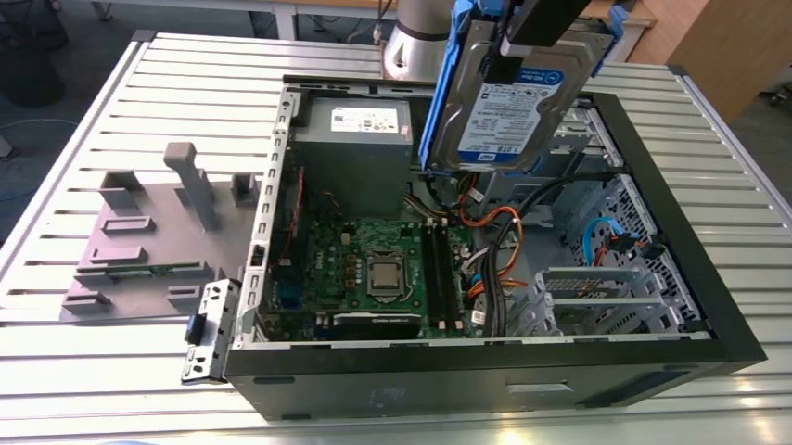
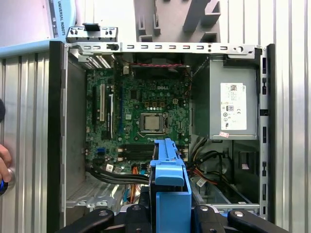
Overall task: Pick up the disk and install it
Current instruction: 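Pick up the disk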
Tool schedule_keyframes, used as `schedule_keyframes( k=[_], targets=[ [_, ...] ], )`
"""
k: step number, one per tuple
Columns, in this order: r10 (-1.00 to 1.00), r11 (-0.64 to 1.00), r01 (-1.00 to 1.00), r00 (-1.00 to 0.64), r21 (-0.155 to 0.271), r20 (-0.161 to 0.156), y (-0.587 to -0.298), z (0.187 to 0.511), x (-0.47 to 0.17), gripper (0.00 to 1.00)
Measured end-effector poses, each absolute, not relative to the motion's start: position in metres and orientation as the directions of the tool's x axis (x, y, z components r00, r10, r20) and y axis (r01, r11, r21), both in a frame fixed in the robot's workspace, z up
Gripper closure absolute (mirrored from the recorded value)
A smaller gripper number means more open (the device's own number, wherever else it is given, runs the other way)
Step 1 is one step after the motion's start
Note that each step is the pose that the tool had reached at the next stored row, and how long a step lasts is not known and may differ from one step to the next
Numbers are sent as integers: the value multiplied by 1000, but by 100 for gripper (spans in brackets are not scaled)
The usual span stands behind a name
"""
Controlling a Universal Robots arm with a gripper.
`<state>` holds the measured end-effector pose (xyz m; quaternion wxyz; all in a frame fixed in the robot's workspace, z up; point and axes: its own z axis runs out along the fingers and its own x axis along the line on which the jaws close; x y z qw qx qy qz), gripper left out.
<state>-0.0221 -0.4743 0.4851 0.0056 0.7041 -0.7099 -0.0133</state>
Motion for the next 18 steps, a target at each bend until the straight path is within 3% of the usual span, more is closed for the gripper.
schedule_keyframes(
  k=[8,10,18],
  targets=[
    [-1000,8,-1000,-8,27,-11,-476,485,-22,64],
    [-1000,8,-1000,-8,27,-8,-511,485,-22,64],
    [-1000,8,-1000,-8,27,-7,-513,485,-22,64]
  ],
)
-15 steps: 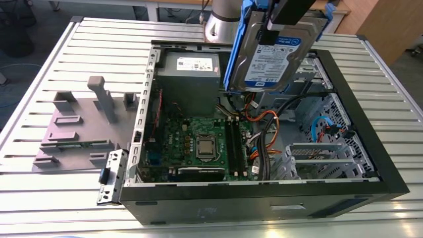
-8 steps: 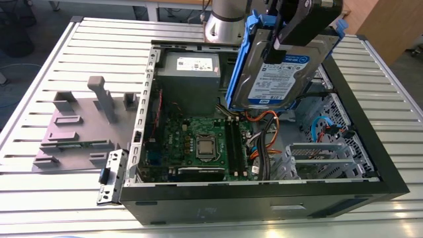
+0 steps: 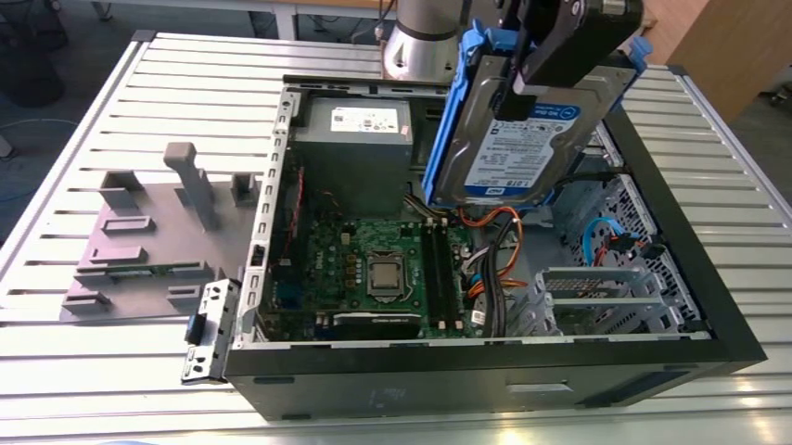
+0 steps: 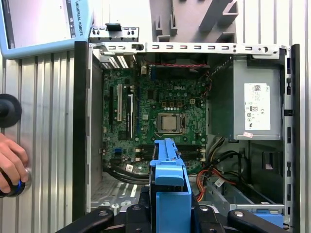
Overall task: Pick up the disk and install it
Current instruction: 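Pick up the disk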
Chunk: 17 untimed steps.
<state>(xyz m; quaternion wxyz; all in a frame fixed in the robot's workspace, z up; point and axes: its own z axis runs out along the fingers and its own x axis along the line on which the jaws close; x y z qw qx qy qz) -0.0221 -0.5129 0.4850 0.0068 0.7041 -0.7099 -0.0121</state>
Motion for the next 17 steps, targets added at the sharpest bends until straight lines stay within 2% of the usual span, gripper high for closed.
schedule_keyframes(
  k=[17],
  targets=[
    [-999,49,-998,-49,26,1,-519,483,-22,64]
  ],
)
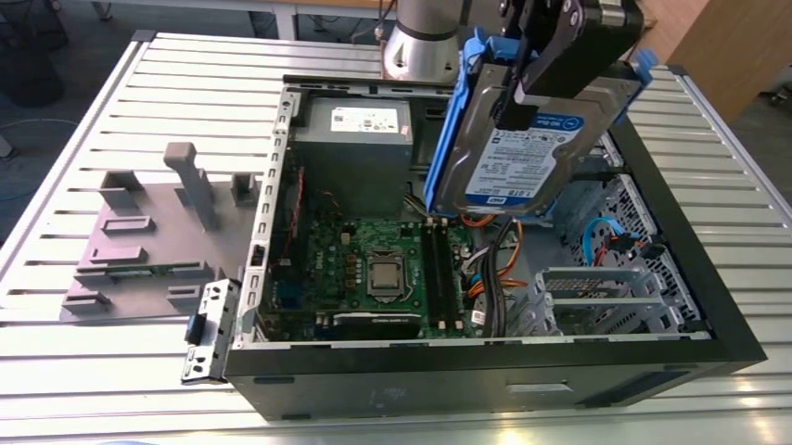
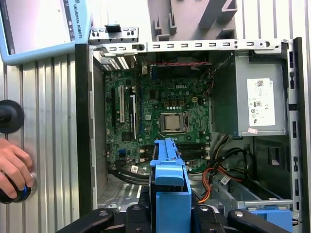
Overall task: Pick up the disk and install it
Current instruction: 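Pick up the disk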
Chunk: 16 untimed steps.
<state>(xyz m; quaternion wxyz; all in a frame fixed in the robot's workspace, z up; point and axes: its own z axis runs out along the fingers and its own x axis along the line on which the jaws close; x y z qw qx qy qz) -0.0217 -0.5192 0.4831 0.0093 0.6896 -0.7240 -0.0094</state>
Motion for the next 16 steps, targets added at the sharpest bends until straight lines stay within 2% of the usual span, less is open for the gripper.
schedule_keyframes(
  k=[16],
  targets=[
    [-999,49,-998,-49,26,5,-522,479,-14,64]
  ],
)
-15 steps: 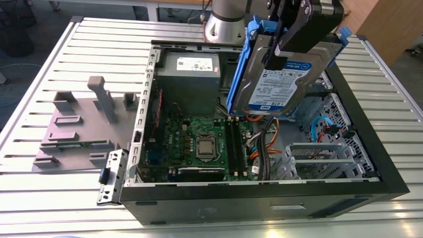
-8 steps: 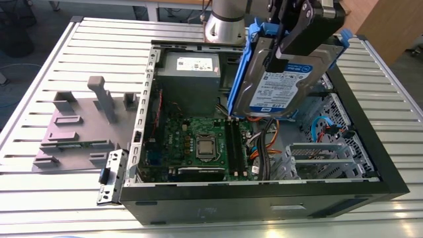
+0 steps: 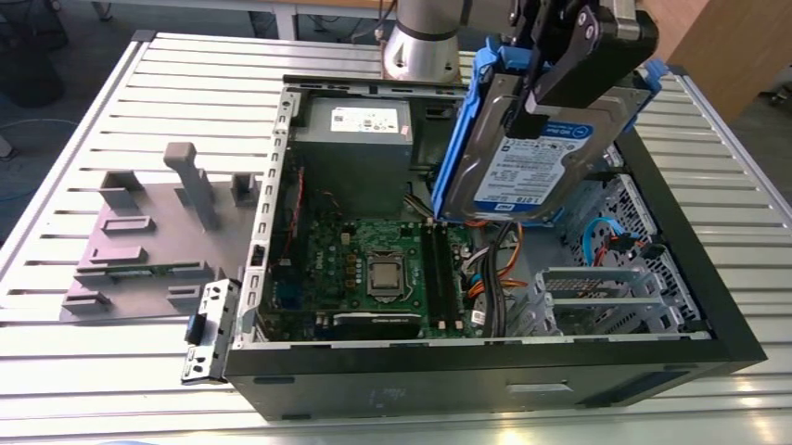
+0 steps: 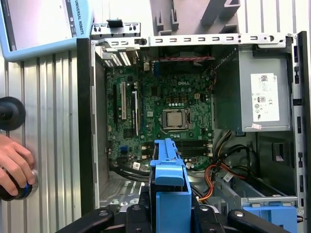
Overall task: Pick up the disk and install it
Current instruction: 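Pick up the disk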
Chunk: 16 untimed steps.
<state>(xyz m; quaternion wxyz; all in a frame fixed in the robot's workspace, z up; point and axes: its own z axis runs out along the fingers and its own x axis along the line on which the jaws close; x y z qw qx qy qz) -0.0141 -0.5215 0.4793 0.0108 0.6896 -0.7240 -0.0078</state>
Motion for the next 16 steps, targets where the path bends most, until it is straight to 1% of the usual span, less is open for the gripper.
schedule_keyframes(
  k=[13,16],
  targets=[
    [-999,49,-998,-49,26,5,-522,478,-11,64],
    [-999,49,-998,-49,26,14,-528,473,-5,64]
  ],
)
